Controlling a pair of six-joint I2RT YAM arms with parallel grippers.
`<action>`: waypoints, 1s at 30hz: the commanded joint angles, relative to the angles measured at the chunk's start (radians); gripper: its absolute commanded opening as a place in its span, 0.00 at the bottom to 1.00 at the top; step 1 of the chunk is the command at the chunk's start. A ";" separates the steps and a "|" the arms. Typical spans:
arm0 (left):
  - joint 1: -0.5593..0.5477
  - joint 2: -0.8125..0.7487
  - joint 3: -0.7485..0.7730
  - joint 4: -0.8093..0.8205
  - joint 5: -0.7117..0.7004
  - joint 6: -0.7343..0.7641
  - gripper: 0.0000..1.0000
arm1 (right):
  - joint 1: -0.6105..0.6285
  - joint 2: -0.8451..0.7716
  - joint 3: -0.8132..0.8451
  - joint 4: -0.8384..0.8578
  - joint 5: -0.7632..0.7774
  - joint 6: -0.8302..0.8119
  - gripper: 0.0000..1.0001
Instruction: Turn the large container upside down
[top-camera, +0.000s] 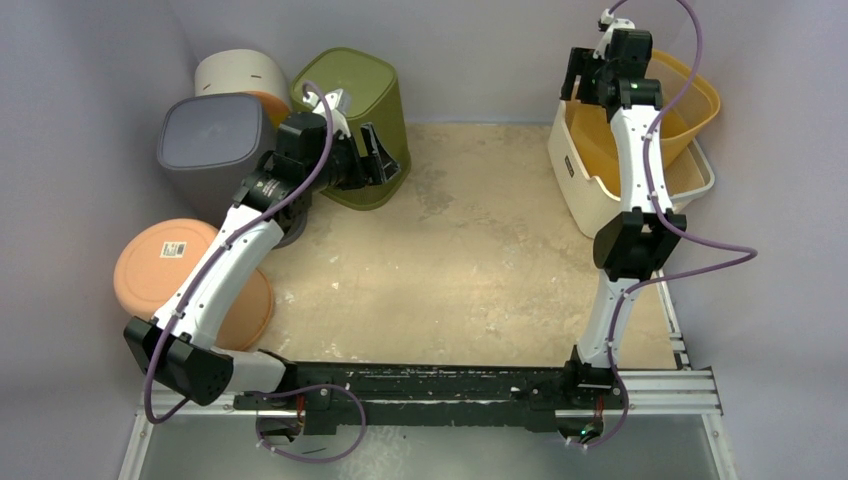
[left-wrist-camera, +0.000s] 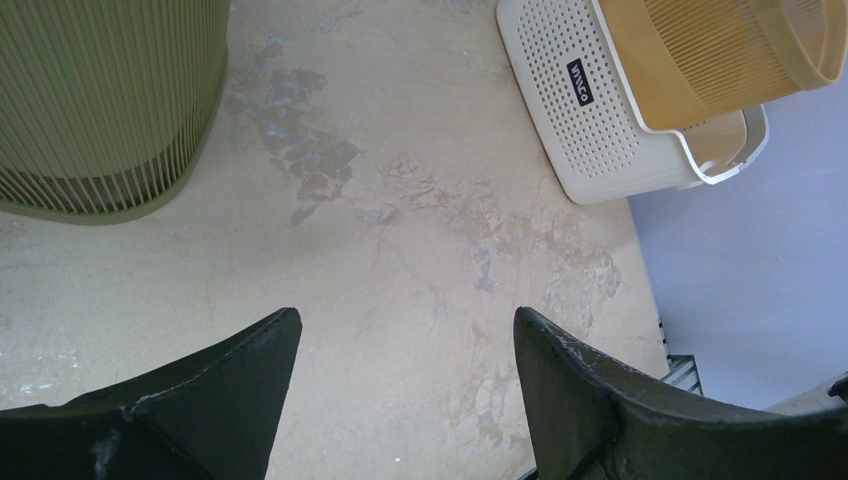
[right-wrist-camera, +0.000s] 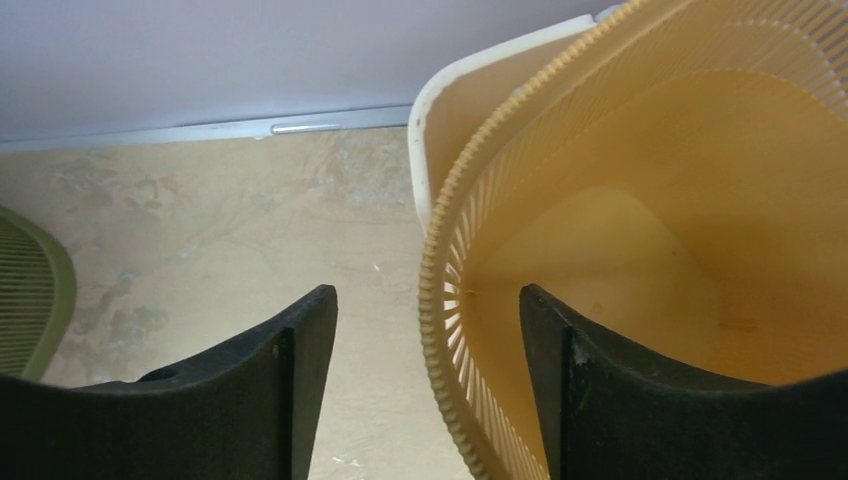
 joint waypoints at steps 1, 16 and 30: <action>-0.003 0.009 0.022 0.031 0.010 -0.020 0.75 | -0.005 -0.004 -0.005 0.015 0.045 -0.034 0.66; -0.004 0.006 0.029 0.015 -0.006 -0.018 0.75 | -0.006 -0.013 -0.009 0.040 0.089 -0.039 0.24; -0.004 0.012 0.039 0.020 0.029 0.000 0.75 | -0.006 -0.100 0.025 0.083 0.123 -0.066 0.00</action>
